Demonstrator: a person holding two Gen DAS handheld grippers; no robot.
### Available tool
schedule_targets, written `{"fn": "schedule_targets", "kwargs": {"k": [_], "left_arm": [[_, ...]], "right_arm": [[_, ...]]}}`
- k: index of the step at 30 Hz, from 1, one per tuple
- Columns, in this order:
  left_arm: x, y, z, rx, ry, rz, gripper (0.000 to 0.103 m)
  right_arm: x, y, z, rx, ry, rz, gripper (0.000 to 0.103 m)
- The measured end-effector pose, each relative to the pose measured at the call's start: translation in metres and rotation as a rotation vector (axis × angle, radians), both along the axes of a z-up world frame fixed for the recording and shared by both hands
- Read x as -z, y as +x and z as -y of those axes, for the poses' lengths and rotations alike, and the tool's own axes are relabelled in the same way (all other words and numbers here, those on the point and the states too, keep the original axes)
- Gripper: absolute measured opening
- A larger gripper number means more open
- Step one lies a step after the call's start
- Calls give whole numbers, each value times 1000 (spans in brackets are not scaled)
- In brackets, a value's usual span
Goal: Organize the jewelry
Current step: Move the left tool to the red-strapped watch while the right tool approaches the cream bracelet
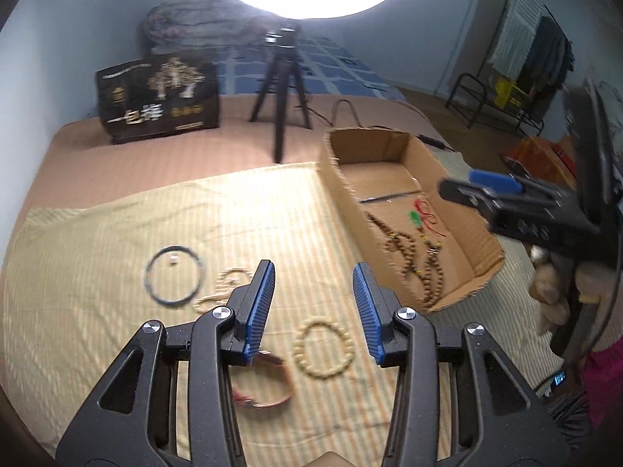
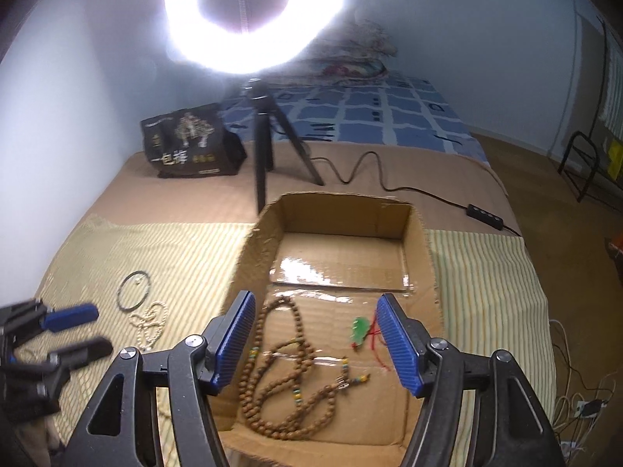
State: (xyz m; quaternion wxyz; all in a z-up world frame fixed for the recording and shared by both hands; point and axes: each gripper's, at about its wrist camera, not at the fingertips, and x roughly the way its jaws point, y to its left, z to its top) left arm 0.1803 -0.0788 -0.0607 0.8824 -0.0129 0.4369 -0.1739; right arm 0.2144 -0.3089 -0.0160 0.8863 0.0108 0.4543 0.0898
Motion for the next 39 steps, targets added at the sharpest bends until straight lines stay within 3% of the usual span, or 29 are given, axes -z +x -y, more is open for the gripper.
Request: {"fn": "schedule_targets", "kwargs": {"k": [9,17,22,28,39], "left_arm": [[12,-4,-45,-61,17,-36,42],[36,-12,-61,-68,36,-101,42],[52,-16,-66,-68,47,-146,42],[66,-17,-66,-63,56,-187,42],[84,-16,-61,-51,54,-238,42]], "right_arm": [[2,-32,-49,-138,21,-22,67],[24,-65,-89,-248,36,-96,67],[46,-81,-96,-235,59,-189,66],[66,-82,-93,-143,113,-287,51],[81,-75,-107,-116,104,-320,40]]}}
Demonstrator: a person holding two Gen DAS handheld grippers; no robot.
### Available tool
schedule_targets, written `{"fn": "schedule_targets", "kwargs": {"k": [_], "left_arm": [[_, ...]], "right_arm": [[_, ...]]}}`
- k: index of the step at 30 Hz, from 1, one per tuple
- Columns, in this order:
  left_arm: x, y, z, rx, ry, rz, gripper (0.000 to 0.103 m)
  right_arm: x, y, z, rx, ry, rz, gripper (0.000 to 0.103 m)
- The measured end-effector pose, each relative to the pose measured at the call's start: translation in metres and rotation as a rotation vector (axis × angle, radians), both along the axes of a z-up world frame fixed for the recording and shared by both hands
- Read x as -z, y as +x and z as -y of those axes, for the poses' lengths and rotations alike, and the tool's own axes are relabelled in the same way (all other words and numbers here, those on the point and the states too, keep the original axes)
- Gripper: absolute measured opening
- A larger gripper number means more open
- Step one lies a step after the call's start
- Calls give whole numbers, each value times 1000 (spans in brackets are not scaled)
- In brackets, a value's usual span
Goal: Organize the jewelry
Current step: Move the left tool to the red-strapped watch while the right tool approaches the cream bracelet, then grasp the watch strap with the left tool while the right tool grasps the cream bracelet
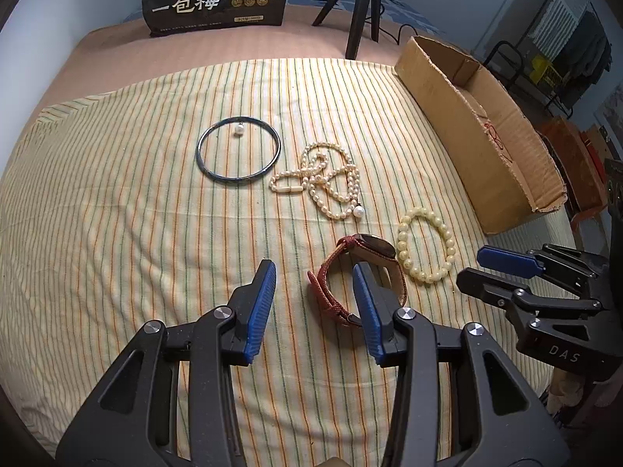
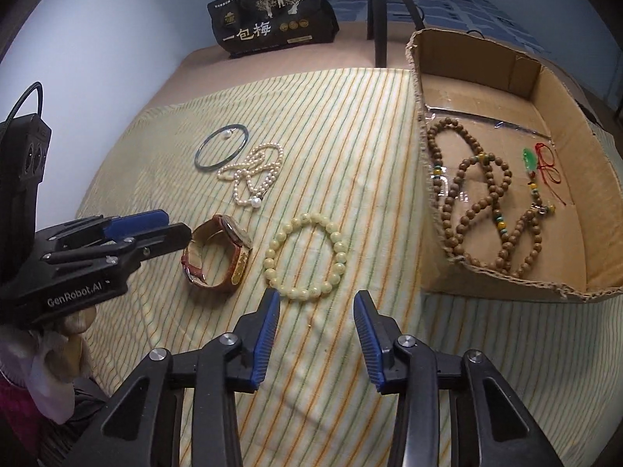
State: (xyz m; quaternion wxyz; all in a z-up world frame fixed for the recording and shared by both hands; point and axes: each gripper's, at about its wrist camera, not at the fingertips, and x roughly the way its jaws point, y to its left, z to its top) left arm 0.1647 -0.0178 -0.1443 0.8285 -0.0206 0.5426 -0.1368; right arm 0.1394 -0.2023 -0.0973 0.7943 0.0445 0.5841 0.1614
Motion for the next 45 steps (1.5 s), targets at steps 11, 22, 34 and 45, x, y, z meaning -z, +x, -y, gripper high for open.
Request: {"fn": "schedule_targets", "kwargs": {"k": [11,22,34,45], "left_arm": [[12,2,2,12,15,-24,38],[25,7,12,30,37,-43,19],[23,10,13,11,51,-20,7],[0,1,4,-15,35,39,7]], "right_arm": [[20,15,2,120,33,-72,33],[29,27,-11,126,-54,-54,26],[22,25,-13,68,-59,-6,5],[-7,17,-14,21,-60,99,5]]}}
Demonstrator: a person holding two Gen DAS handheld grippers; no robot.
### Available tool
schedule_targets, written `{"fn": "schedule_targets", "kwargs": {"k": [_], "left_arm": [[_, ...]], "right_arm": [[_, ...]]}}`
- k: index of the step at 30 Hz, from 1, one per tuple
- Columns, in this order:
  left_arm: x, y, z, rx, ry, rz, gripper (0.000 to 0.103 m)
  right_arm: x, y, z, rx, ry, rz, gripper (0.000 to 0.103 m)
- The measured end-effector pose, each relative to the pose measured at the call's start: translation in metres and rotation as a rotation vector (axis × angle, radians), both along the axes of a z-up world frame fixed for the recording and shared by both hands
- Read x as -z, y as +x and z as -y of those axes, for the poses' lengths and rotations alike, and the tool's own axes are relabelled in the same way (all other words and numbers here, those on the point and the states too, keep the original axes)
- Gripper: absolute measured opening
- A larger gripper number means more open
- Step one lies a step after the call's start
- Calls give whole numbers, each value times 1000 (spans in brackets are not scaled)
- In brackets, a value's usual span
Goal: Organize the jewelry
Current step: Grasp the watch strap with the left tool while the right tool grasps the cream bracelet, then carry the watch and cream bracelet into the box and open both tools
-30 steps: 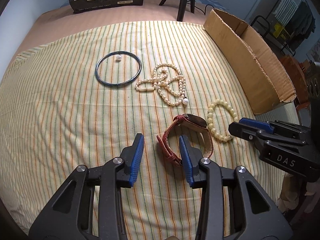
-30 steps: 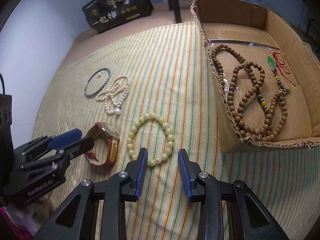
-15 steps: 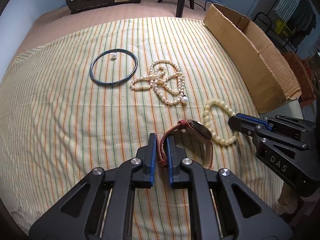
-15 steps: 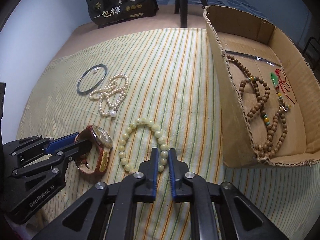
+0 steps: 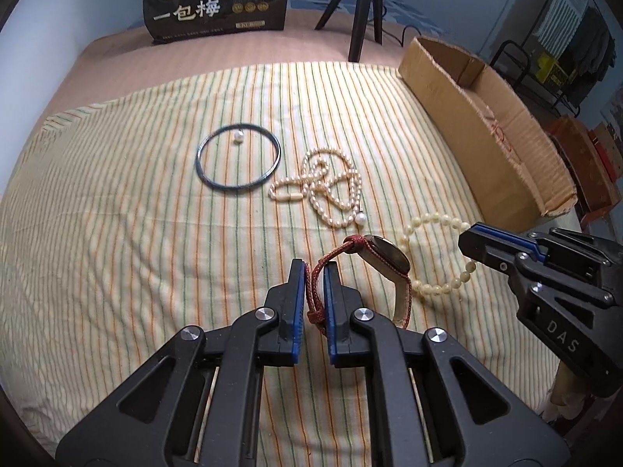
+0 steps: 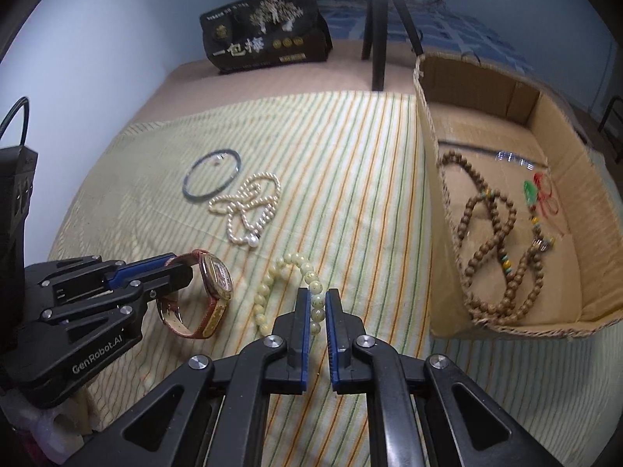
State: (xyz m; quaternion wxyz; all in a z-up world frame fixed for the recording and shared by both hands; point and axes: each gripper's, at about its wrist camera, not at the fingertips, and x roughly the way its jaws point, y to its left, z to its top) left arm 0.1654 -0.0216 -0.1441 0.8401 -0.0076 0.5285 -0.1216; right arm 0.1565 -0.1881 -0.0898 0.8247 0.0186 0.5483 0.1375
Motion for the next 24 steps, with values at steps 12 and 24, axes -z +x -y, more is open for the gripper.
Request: {"fn": "schedule_targets", "kwargs": {"k": [12,24], "left_arm": [[-35,2,4,-19,-53,73,7],[-69,8,24,-4,-116,133,7]], "right_arm": [[-36,-5,4,-34,-6,117,5],[-76,3,39,30,30,205,5]]}}
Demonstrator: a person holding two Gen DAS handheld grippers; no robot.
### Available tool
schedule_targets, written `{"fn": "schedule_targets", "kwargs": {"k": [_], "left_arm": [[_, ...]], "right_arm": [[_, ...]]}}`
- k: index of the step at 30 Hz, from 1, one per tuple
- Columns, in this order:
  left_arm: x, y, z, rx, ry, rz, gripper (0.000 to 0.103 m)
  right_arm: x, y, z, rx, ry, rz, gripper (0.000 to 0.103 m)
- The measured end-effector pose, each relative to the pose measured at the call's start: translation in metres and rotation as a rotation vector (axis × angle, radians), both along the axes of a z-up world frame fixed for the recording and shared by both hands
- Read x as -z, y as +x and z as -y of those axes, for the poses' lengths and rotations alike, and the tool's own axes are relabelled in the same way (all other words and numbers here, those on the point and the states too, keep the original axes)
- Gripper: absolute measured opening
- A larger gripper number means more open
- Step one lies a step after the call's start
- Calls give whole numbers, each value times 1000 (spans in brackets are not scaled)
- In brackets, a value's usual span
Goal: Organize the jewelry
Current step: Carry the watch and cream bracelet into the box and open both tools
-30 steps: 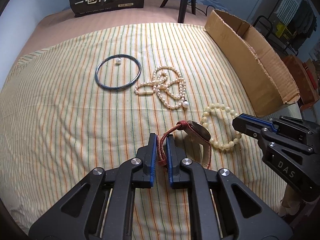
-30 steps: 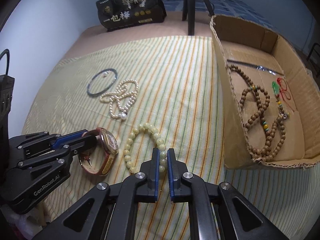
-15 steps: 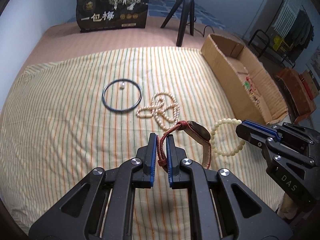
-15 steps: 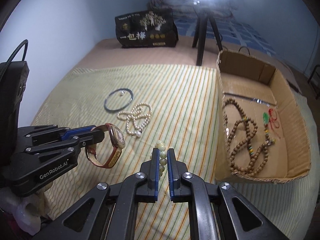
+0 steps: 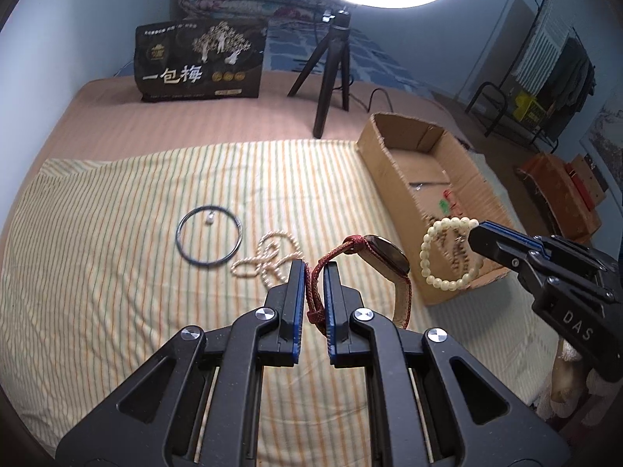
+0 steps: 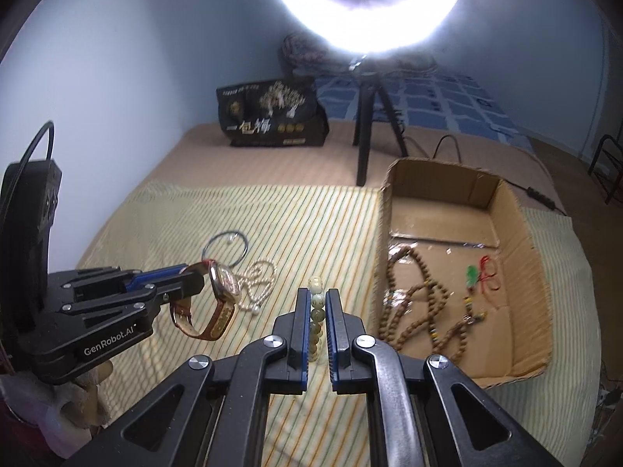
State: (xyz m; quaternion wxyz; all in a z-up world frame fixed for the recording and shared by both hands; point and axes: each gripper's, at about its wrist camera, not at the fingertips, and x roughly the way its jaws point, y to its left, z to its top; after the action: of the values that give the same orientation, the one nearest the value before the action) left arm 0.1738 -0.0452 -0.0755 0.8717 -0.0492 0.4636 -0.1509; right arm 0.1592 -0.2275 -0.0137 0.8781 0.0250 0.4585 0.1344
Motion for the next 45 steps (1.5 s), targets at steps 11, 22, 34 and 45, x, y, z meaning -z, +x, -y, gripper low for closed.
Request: {"fn": "schedule_targets", "kwargs": {"k": [11,22,34,45], "left_arm": [[-14,9,42,54,-18,38,7],[-11,28,94,111,-14,40,7],[9,45,134,147,23,15,7],[25,51,155,179,45,-14,7]], "right_arm": [[-12,15,52,101,-1,26,5],[-6,43,101,190,-34,9,5],[18,77,130,243,-86,-41,5],[43,95,134,246,-130,-91,5]]}}
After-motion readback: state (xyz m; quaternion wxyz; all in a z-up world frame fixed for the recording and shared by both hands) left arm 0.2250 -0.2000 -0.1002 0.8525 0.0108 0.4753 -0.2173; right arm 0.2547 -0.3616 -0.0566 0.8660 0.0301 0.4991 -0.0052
